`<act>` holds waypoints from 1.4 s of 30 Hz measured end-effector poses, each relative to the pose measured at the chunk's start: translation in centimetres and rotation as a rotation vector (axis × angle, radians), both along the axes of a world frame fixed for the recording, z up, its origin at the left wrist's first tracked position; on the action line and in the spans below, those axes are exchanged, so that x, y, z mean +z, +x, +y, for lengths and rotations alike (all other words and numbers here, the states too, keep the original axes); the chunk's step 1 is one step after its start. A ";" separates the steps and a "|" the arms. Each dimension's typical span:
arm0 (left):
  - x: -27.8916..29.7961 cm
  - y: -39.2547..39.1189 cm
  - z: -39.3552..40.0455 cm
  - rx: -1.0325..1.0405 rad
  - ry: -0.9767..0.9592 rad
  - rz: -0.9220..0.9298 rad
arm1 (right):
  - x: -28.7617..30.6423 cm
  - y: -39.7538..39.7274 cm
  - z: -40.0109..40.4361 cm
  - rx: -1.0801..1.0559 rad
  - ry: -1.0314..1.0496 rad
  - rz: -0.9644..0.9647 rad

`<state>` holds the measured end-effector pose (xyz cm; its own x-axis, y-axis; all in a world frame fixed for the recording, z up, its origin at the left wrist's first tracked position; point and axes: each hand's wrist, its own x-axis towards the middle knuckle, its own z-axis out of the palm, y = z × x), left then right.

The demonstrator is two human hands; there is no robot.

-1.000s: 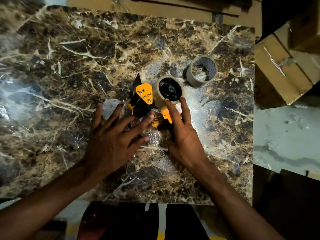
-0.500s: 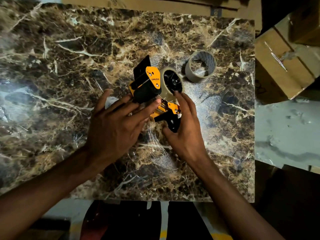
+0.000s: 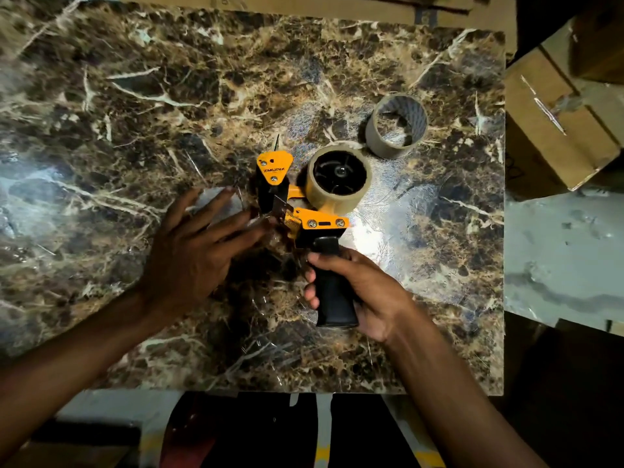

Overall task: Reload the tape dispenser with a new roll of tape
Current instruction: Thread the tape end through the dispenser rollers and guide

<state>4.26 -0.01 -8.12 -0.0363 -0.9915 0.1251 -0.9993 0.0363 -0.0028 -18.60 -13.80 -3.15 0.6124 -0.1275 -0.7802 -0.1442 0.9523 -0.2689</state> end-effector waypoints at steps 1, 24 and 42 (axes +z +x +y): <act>-0.5 0.5 0.3 -0.011 0.006 -0.009 | -0.1 0.1 0.4 -0.015 -0.057 0.004; -3.8 -0.7 -0.1 0.022 0.123 0.053 | -1.2 0.9 3.0 0.513 -1.143 0.435; -5.0 -3.3 -0.8 0.204 0.032 0.234 | -2.7 0.9 4.6 0.616 -1.337 0.646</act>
<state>0.98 -0.78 -13.07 0.1898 -0.9790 0.0748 -0.9595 -0.1688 0.2257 -17.72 -9.21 -5.87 0.4539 -0.7677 -0.4524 -0.8120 -0.1472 -0.5648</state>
